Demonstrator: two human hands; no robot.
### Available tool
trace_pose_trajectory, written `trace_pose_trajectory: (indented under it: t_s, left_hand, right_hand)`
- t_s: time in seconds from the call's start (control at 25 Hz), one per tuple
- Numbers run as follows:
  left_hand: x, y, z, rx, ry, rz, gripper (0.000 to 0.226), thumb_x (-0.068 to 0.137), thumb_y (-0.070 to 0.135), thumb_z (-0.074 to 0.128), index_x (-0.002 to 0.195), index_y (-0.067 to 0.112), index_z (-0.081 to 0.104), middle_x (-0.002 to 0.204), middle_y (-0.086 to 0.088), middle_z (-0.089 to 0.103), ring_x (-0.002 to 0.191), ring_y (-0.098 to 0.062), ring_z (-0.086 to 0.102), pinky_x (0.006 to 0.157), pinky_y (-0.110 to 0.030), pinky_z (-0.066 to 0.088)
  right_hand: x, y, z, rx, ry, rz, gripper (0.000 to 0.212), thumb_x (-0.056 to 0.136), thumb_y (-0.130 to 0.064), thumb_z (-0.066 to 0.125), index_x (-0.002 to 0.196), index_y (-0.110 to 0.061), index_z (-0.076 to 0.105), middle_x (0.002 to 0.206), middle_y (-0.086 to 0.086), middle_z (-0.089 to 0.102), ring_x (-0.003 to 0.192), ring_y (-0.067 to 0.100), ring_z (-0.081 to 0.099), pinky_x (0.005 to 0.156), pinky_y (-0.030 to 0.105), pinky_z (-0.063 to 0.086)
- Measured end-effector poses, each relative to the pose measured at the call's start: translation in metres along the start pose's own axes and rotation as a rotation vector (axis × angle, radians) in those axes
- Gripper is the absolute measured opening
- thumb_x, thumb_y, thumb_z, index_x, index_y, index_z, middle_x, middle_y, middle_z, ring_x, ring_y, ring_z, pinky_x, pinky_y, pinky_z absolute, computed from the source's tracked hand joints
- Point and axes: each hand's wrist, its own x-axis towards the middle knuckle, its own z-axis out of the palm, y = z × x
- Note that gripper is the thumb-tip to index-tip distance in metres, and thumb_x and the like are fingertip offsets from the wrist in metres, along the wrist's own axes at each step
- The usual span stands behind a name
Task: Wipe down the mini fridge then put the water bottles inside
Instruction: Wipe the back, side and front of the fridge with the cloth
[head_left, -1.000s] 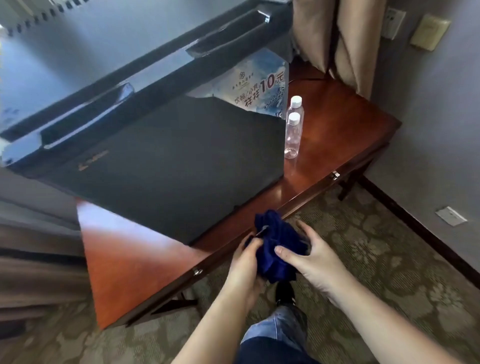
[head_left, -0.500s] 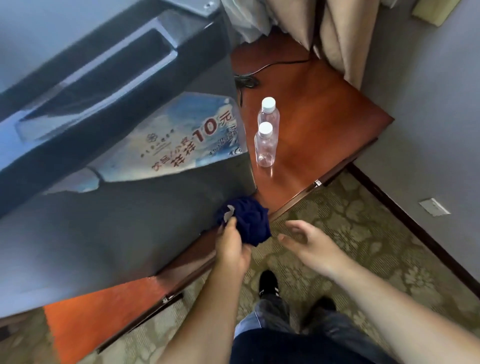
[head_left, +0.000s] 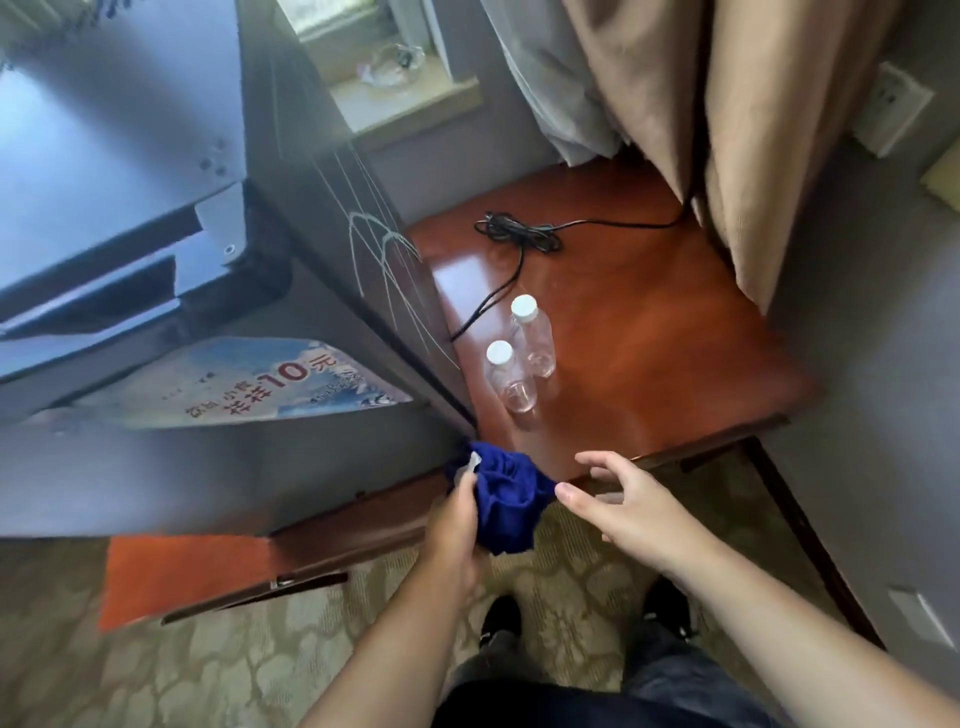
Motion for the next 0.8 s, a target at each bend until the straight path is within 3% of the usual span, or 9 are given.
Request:
trace_pose_trajectory:
  t_s: [0.08,0.2,0.28,0.36,0.52,0.6,0.68,0.8]
  left_hand:
    - [-0.023,0.001,0.016,0.012,-0.039,-0.010,0.072,0.074,0.064,0.074,0.127,0.015,0.074,0.126,-0.013,0.076,0.116,-0.034,0.073,0.108,-0.058,0.052]
    - [-0.061,0.015,0.043,0.050,-0.136,0.057,0.044,0.094,0.042,0.066,0.123,0.010,0.075,0.121,-0.018,0.077,0.115,-0.037,0.072,0.102,-0.053,0.056]
    - [-0.075,0.026,0.060,0.069,-0.195,0.073,0.032,0.101,0.026,0.058,0.122,0.009,0.075,0.121,-0.020,0.076,0.110,-0.034,0.073,0.095,-0.046,0.056]
    - [-0.080,0.036,0.074,0.010,-0.262,0.077,0.037,0.104,0.028,0.053,0.129,0.007,0.071,0.125,-0.019,0.075,0.113,-0.031,0.073,0.101,-0.047,0.056]
    - [-0.074,0.052,0.083,0.050,-0.350,0.104,0.041,0.107,0.042,0.047,0.131,0.017,0.070,0.119,-0.010,0.076,0.094,-0.019,0.074,0.085,-0.035,0.059]
    - [-0.077,0.063,0.085,0.146,-0.376,0.182,0.041,0.105,0.047,0.050,0.130,0.020,0.069,0.120,-0.010,0.076,0.098,-0.023,0.073,0.088,-0.040,0.058]
    - [-0.085,0.077,0.086,0.205,-0.419,0.285,0.050,0.093,0.054,0.060,0.134,0.026,0.065,0.130,-0.004,0.075,0.117,-0.026,0.072,0.103,-0.049,0.055]
    - [-0.106,0.113,0.086,0.304,-0.463,0.524,0.049,0.091,0.048,0.065,0.139,0.038,0.057,0.137,0.011,0.070,0.131,-0.015,0.064,0.111,-0.047,0.051]
  right_hand:
    - [0.008,-0.008,-0.024,-0.102,-0.103,-0.047,0.086,0.062,-0.076,0.071,0.140,-0.049,0.047,0.150,-0.005,0.045,0.132,0.015,0.053,0.107,0.040,0.050]
    - [0.018,-0.019,-0.040,-0.201,-0.296,-0.124,0.104,0.056,-0.079,0.075,0.149,-0.054,0.035,0.160,-0.008,0.031,0.154,0.009,0.025,0.124,0.038,0.028]
    - [0.022,-0.025,-0.043,-0.057,-0.376,-0.143,0.093,0.057,-0.070,0.083,0.140,-0.057,0.044,0.152,-0.013,0.049,0.143,0.003,0.045,0.119,0.035,0.038]
    - [0.027,-0.033,-0.046,0.137,-0.310,-0.127,0.070,0.060,-0.047,0.085,0.125,-0.046,0.059,0.125,-0.008,0.073,0.116,0.006,0.068,0.102,0.030,0.052]
    - [0.040,-0.047,-0.056,0.273,-0.085,-0.109,0.038,0.073,-0.023,0.069,0.111,-0.027,0.069,0.103,-0.001,0.080,0.104,0.020,0.073,0.086,0.030,0.053]
    - [0.040,-0.056,-0.061,0.309,-0.013,-0.111,0.026,0.086,-0.012,0.065,0.109,-0.022,0.071,0.106,0.009,0.079,0.104,0.026,0.073,0.089,0.037,0.053]
    - [0.037,-0.072,-0.068,0.337,0.024,-0.155,0.026,0.093,-0.002,0.059,0.110,-0.017,0.071,0.108,0.014,0.078,0.108,0.033,0.071,0.096,0.043,0.053]
    - [0.033,-0.120,-0.079,0.436,0.049,-0.290,0.028,0.096,0.001,0.053,0.116,-0.011,0.069,0.115,0.020,0.075,0.115,0.038,0.068,0.104,0.049,0.049]
